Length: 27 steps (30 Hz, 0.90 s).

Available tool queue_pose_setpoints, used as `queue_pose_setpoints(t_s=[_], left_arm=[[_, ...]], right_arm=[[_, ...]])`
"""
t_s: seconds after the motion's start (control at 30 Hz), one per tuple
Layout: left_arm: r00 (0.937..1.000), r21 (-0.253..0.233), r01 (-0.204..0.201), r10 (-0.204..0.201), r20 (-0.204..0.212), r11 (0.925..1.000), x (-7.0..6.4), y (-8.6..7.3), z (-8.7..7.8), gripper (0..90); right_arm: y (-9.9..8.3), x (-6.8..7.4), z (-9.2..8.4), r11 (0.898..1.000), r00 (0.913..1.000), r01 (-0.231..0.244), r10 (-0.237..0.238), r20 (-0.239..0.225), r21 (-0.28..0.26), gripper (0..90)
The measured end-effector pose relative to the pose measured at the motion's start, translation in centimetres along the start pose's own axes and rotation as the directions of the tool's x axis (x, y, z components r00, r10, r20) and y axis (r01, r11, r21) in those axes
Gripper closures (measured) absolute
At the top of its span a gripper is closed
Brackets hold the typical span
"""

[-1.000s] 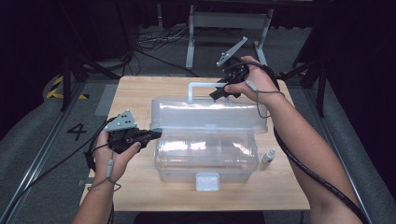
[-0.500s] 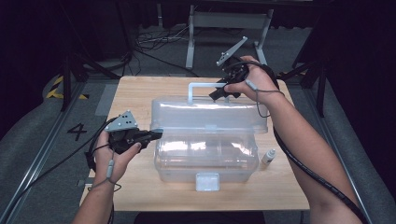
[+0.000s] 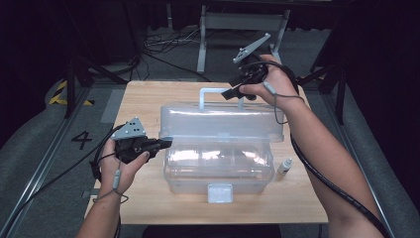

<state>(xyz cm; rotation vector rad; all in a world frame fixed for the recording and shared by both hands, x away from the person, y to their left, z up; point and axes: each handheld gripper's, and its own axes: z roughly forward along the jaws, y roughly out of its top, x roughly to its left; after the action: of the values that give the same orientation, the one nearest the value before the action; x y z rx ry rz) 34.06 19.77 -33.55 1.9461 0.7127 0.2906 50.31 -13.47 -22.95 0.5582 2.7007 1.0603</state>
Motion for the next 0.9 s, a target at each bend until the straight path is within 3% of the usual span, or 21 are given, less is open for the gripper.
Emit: queue_pose_setpoints(t_s=[0.17,0.2,0.3,0.33,0.57,0.9], left_arm=[[1.0,0.009,-0.003,0.003,-0.008,1.0,0.0,0.2,0.0,90.0],[1.0,0.01,-0.005,0.005,-0.006,0.9999,0.0,0.2,0.0,90.0],[1.0,0.012,-0.004,0.004,-0.008,0.9999,0.1,0.3,0.0,90.0],[0.9999,0.011,-0.006,0.007,-0.01,0.9999,0.1,0.3,0.0,90.0],[1.0,0.037,0.008,-0.008,0.004,0.9993,0.2,0.7,-0.1,90.0],[0.9998,0.034,0.012,-0.013,0.015,0.9993,0.6,1.0,0.0,89.9]], right_arm=[[-0.6,0.4,-2.5,0.998,0.9994,-0.013,0.015,0.032,-0.068,49.5],[-1.1,0.7,-3.8,0.996,0.9984,-0.018,0.023,0.052,-0.092,51.7],[-1.4,0.9,-4.3,0.994,0.998,-0.021,0.027,0.057,-0.104,52.4],[-1.9,1.2,-5.3,0.992,0.997,-0.024,0.033,0.07,-0.125,54.3],[-3.7,2.1,-7.8,0.99,0.9939,-0.039,0.053,0.097,-0.138,56.1],[-7.2,4.3,-11.0,0.984,0.9888,-0.068,0.089,0.12,-0.167,59.5]])
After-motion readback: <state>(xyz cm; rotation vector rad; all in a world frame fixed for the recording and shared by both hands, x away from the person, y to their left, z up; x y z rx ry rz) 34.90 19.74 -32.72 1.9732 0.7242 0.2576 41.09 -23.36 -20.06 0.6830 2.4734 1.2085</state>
